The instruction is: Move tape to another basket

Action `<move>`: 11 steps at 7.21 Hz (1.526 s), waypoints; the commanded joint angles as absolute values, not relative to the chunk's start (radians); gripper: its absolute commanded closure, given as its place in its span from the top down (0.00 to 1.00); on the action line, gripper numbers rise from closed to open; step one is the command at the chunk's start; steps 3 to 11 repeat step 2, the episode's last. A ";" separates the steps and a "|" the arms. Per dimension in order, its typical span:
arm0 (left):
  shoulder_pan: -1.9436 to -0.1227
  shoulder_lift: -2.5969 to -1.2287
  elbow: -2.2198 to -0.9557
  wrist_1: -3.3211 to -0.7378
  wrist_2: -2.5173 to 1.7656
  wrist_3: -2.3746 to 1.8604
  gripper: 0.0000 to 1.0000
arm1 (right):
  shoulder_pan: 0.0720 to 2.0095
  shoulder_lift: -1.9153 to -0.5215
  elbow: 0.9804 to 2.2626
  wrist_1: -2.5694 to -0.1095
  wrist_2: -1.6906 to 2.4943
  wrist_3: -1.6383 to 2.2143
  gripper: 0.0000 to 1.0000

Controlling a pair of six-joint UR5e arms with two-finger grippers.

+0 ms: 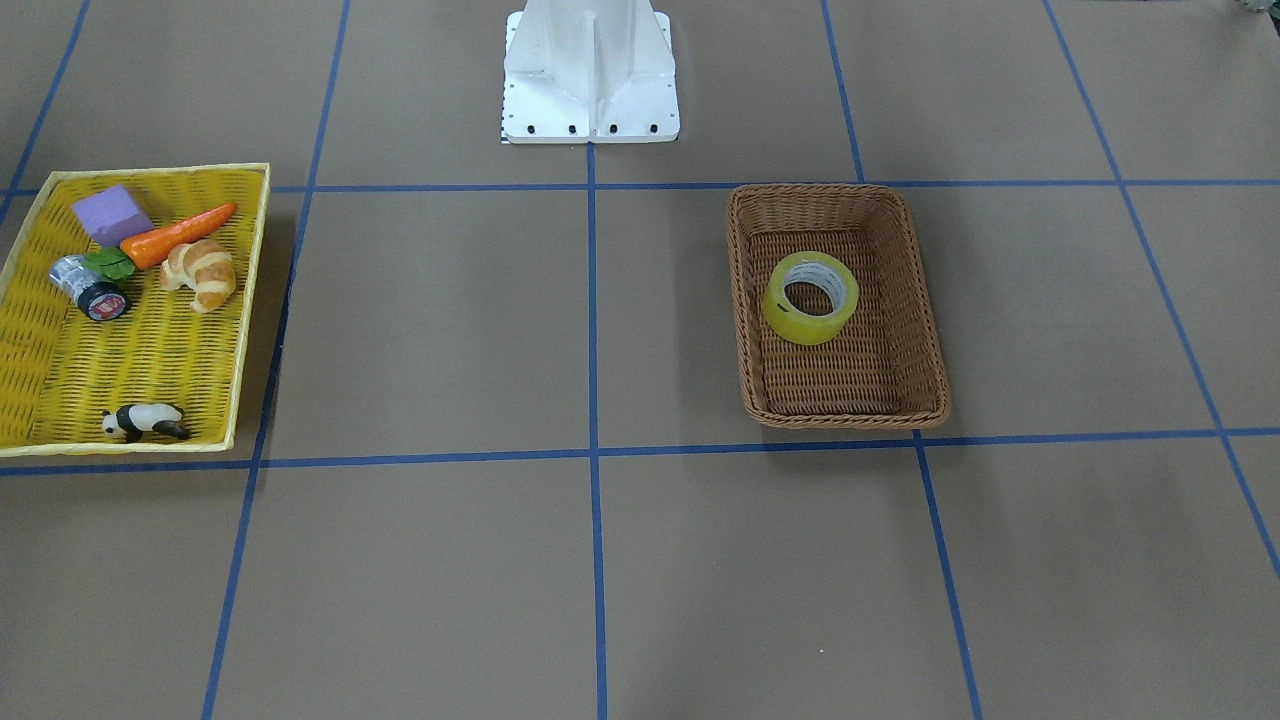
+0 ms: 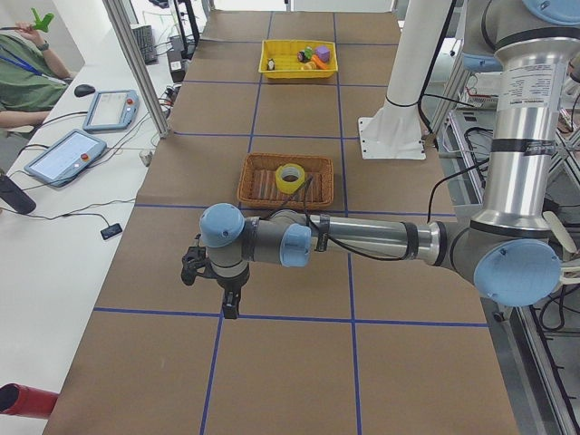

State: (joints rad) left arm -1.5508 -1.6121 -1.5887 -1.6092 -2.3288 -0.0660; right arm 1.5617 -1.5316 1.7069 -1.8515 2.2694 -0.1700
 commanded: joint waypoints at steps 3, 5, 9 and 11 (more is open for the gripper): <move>-1.551 -1.612 -1.589 -1.609 -2.329 -0.064 0.98 | 1.562 -1.537 1.694 -1.853 2.273 -0.179 1.00; -1.551 -1.612 -1.589 -1.609 -2.329 -0.064 0.98 | 1.562 -1.537 1.694 -1.853 2.273 -0.179 1.00; -1.551 -1.612 -1.589 -1.609 -2.329 -0.064 0.98 | 1.562 -1.537 1.694 -1.853 2.273 -0.179 1.00; -1.551 -1.612 -1.589 -1.609 -2.329 -0.064 0.98 | 1.562 -1.537 1.694 -1.853 2.273 -0.179 1.00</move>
